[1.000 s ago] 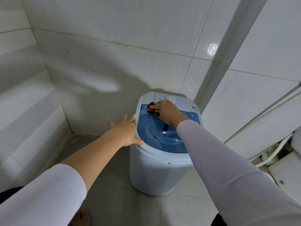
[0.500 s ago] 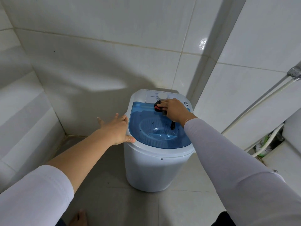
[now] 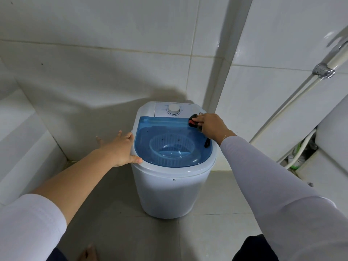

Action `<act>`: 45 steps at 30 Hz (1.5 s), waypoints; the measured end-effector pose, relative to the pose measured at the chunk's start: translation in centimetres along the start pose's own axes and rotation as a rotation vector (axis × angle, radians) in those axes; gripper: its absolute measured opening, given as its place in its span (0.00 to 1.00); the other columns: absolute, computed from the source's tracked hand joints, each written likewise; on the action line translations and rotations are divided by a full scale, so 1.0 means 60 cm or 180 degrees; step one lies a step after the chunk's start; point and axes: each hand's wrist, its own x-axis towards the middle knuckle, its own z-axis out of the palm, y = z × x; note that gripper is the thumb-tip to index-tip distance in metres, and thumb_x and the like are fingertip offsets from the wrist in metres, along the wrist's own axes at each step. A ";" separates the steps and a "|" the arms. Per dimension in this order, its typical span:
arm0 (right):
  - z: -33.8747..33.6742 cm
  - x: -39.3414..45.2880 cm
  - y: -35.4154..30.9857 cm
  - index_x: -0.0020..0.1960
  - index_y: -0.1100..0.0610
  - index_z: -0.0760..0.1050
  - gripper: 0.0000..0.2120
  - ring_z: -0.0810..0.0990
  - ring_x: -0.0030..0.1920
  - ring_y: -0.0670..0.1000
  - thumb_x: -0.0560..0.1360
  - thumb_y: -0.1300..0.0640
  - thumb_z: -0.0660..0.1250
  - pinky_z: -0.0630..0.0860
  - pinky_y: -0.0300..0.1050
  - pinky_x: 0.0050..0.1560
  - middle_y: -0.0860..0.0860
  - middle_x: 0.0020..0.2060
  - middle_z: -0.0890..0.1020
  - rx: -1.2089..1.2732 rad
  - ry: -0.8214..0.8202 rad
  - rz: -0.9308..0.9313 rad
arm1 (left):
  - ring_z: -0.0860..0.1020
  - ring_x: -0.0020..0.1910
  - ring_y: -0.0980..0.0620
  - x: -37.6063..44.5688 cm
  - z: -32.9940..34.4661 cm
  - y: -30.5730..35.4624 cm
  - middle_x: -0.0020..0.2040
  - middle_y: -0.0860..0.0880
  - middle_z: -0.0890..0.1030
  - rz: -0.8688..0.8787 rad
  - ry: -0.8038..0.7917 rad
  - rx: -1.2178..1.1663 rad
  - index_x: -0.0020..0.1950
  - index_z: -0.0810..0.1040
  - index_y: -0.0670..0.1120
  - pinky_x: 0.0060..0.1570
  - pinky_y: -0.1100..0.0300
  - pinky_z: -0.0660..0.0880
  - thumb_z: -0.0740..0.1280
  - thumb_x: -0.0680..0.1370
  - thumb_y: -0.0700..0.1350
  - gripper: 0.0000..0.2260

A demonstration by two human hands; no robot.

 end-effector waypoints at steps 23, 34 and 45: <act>-0.072 0.032 -0.220 0.66 0.53 0.74 0.19 0.78 0.59 0.55 0.77 0.65 0.60 0.75 0.46 0.59 0.55 0.62 0.78 0.0592 -0.0213 -0.0547 | 0.45 0.79 0.47 0.014 0.020 -0.009 0.80 0.51 0.49 0.0093 0.0098 -0.0505 0.78 0.46 0.46 0.71 0.32 0.52 0.64 0.74 0.62 0.42; 0.010 0.041 -0.266 0.66 0.46 0.72 0.17 0.70 0.67 0.57 0.78 0.52 0.57 0.71 0.56 0.65 0.49 0.68 0.74 -0.0017 -0.0432 -0.0687 | 0.42 0.79 0.48 -0.008 0.008 -0.004 0.80 0.51 0.48 0.0046 0.0004 -0.0498 0.79 0.45 0.47 0.68 0.27 0.50 0.61 0.76 0.62 0.40; 0.011 0.016 -0.219 0.67 0.48 0.72 0.17 0.71 0.64 0.57 0.79 0.56 0.59 0.72 0.54 0.63 0.48 0.69 0.73 -0.0142 -0.0308 -0.0633 | 0.43 0.79 0.48 -0.014 0.008 -0.002 0.79 0.52 0.51 0.0004 0.0005 -0.0504 0.78 0.47 0.47 0.68 0.27 0.49 0.61 0.76 0.62 0.38</act>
